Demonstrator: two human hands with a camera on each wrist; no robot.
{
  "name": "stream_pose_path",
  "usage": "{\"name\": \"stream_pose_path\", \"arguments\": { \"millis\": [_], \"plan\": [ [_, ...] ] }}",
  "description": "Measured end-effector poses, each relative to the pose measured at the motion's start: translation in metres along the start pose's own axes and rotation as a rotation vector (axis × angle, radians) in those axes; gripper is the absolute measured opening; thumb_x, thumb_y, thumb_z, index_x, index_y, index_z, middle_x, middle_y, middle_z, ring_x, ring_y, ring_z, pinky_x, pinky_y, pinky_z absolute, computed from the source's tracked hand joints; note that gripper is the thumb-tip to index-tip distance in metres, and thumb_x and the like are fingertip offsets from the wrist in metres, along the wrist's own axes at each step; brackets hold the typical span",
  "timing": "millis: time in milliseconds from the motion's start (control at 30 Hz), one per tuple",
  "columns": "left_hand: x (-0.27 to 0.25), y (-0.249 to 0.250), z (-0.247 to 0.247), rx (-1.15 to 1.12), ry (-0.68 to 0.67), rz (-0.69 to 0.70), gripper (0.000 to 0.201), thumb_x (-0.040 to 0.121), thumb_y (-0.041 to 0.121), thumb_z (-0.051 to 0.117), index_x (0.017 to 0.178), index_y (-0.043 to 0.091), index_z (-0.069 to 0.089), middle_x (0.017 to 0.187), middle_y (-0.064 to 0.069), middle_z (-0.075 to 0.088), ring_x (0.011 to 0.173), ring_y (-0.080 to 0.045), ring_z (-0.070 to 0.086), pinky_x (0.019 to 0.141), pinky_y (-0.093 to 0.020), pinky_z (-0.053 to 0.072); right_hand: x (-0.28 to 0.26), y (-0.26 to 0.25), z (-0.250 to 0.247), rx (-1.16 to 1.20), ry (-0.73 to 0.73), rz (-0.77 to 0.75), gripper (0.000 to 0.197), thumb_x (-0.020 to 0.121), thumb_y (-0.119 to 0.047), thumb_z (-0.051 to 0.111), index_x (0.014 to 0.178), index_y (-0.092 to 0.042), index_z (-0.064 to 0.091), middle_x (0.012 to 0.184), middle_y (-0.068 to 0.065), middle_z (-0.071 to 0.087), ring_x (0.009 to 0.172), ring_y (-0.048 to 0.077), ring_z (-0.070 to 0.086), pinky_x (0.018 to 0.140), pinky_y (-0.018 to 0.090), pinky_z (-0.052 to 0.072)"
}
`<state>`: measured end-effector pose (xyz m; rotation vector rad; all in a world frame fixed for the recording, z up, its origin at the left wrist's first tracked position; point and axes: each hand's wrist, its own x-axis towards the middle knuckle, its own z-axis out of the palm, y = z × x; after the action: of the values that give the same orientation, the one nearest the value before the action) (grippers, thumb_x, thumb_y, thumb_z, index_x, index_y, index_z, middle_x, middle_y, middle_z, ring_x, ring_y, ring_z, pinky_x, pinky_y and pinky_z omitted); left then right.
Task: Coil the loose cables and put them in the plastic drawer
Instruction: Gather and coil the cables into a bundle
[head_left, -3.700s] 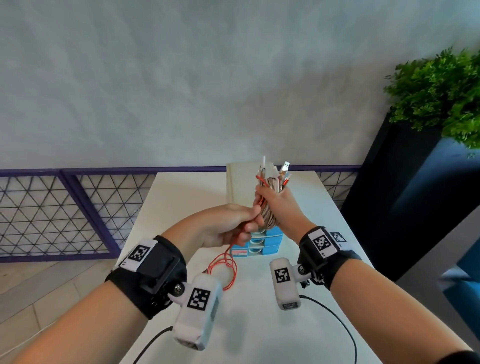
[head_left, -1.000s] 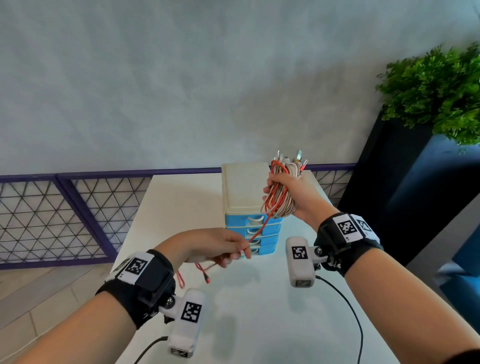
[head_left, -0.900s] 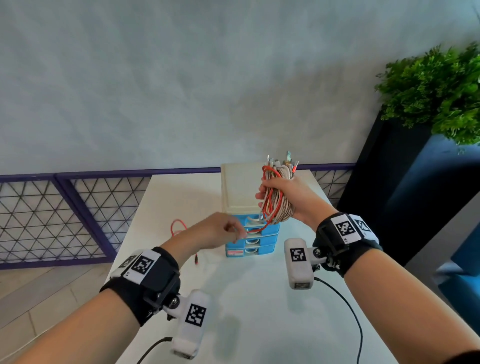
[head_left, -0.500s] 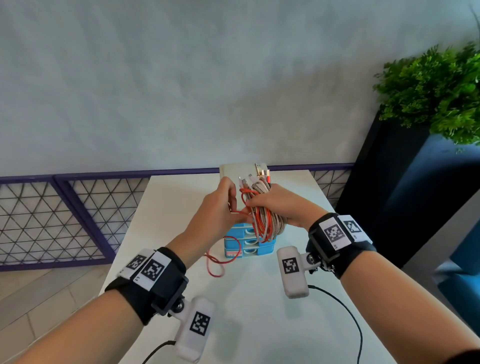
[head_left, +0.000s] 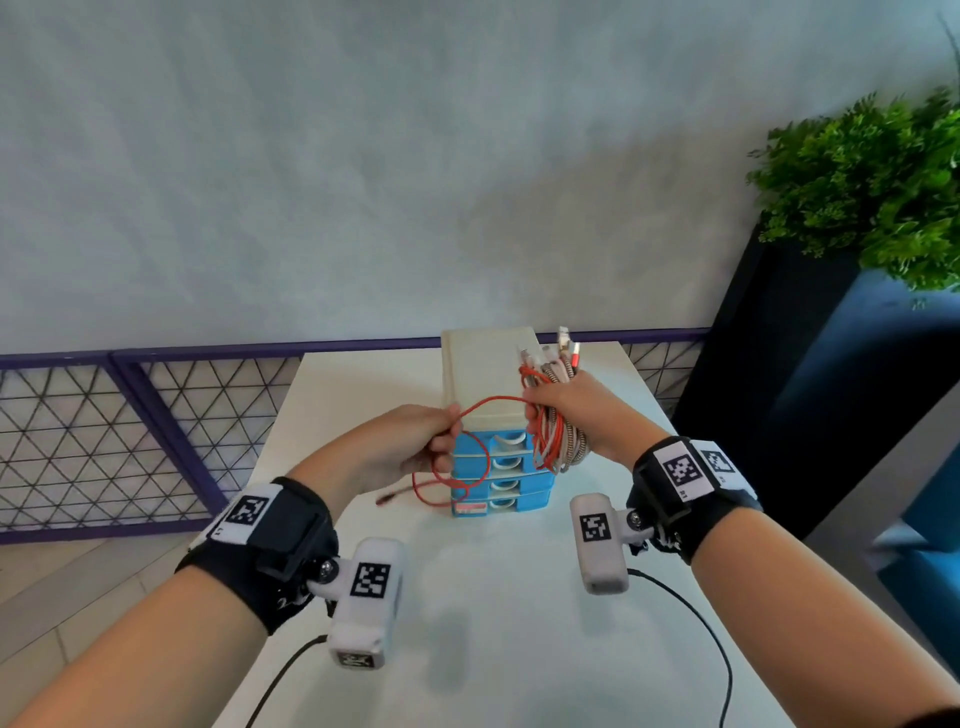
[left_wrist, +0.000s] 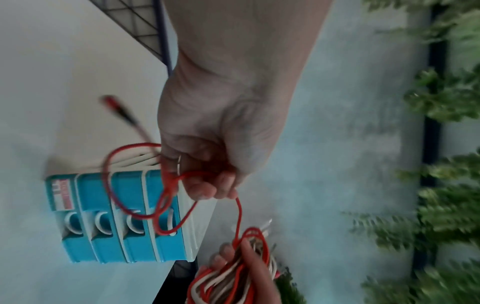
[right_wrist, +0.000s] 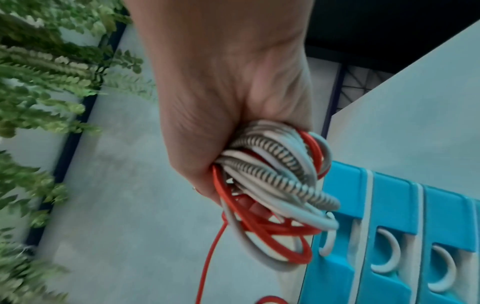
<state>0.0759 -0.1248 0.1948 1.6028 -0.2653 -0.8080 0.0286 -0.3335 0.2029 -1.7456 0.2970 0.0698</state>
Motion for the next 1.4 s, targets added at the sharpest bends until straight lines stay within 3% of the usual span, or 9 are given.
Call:
{"name": "stream_pose_path", "arguments": {
  "millis": [233, 400, 533, 633, 800, 967, 1066, 1233, 1400],
  "plan": [
    [0.001, 0.000, 0.015, -0.221, -0.068, 0.048, 0.023, 0.099, 0.021, 0.042, 0.086, 0.015, 0.059, 0.063, 0.005, 0.055, 0.058, -0.009, 0.054, 0.066, -0.021, 0.049, -0.004, 0.005, 0.008, 0.093, 0.019, 0.021, 0.036, 0.088, -0.042, 0.065, 0.081, -0.007, 0.064, 0.077, 0.014, 0.068, 0.072, 0.027, 0.068, 0.076, 0.040, 0.058],
    [0.004, 0.007, 0.036, -0.012, -0.014, 0.142, 0.020, 0.095, 0.018, 0.052, 0.082, 0.011, 0.065, 0.064, 0.004, 0.063, 0.051, -0.008, 0.054, 0.055, -0.018, 0.049, -0.010, -0.003, 0.025, 0.169, -0.050, 0.006, 0.044, 0.088, -0.052, 0.058, 0.077, -0.010, 0.058, 0.065, 0.009, 0.063, 0.058, 0.019, 0.064, 0.060, 0.027, 0.057],
    [0.004, 0.011, 0.043, 0.138, 0.006, 0.185, 0.022, 0.095, 0.020, 0.053, 0.079, 0.013, 0.065, 0.061, 0.006, 0.067, 0.048, -0.006, 0.056, 0.053, -0.015, 0.049, -0.012, -0.004, 0.030, 0.163, -0.133, -0.024, 0.038, 0.087, -0.038, 0.067, 0.063, -0.010, 0.062, 0.047, 0.008, 0.056, 0.044, 0.022, 0.059, 0.054, 0.030, 0.055],
    [0.003, 0.010, 0.045, 0.161, -0.018, 0.150, 0.023, 0.097, 0.025, 0.049, 0.080, 0.014, 0.060, 0.054, 0.006, 0.057, 0.044, -0.007, 0.048, 0.048, -0.015, 0.044, -0.010, -0.004, 0.030, 0.097, -0.064, -0.031, 0.022, 0.089, -0.022, 0.066, 0.076, -0.004, 0.067, 0.052, 0.010, 0.061, 0.045, 0.021, 0.061, 0.052, 0.028, 0.056],
    [-0.006, 0.002, 0.033, -0.031, -0.304, -0.018, 0.031, 0.100, 0.033, 0.035, 0.075, 0.019, 0.048, 0.050, 0.006, 0.031, 0.041, -0.009, 0.026, 0.045, -0.017, 0.032, 0.003, -0.001, 0.026, 0.172, 0.147, -0.102, 0.008, 0.090, -0.007, 0.058, 0.082, -0.007, 0.059, 0.065, 0.007, 0.062, 0.055, 0.017, 0.063, 0.058, 0.030, 0.056],
    [-0.011, -0.019, 0.006, 0.241, -0.639, -0.150, 0.029, 0.100, 0.035, 0.034, 0.104, 0.018, 0.058, 0.063, 0.005, 0.040, 0.054, -0.009, 0.040, 0.064, -0.022, 0.037, 0.013, -0.002, 0.009, 0.326, 0.229, -0.113, 0.009, 0.090, -0.007, 0.059, 0.098, -0.002, 0.058, 0.071, 0.010, 0.063, 0.062, 0.020, 0.067, 0.064, 0.034, 0.058],
    [-0.004, -0.022, 0.002, 0.604, -0.519, -0.138, 0.029, 0.100, 0.033, 0.039, 0.109, 0.024, 0.065, 0.071, 0.000, 0.050, 0.065, -0.005, 0.055, 0.065, -0.023, 0.036, 0.011, -0.004, 0.004, 0.334, 0.137, -0.082, 0.013, 0.090, -0.010, 0.062, 0.100, -0.002, 0.060, 0.075, 0.010, 0.066, 0.069, 0.023, 0.069, 0.072, 0.039, 0.060],
    [0.011, -0.015, 0.009, 0.888, 0.134, 0.125, 0.013, 0.084, 0.031, 0.068, 0.090, 0.023, 0.076, 0.076, 0.007, 0.067, 0.071, -0.005, 0.057, 0.066, -0.021, 0.043, 0.003, -0.007, 0.007, 0.197, -0.008, -0.029, 0.009, 0.090, -0.010, 0.063, 0.093, -0.002, 0.062, 0.078, 0.012, 0.070, 0.072, 0.022, 0.072, 0.072, 0.035, 0.061],
    [0.012, -0.004, 0.014, 0.816, 0.254, 0.368, 0.006, 0.077, 0.017, 0.074, 0.076, 0.022, 0.071, 0.072, 0.012, 0.065, 0.070, -0.002, 0.058, 0.069, -0.021, 0.044, -0.005, -0.005, 0.011, 0.055, -0.086, 0.008, 0.014, 0.088, -0.011, 0.065, 0.097, 0.000, 0.063, 0.086, 0.016, 0.072, 0.079, 0.027, 0.071, 0.075, 0.037, 0.060]
  ]
}}
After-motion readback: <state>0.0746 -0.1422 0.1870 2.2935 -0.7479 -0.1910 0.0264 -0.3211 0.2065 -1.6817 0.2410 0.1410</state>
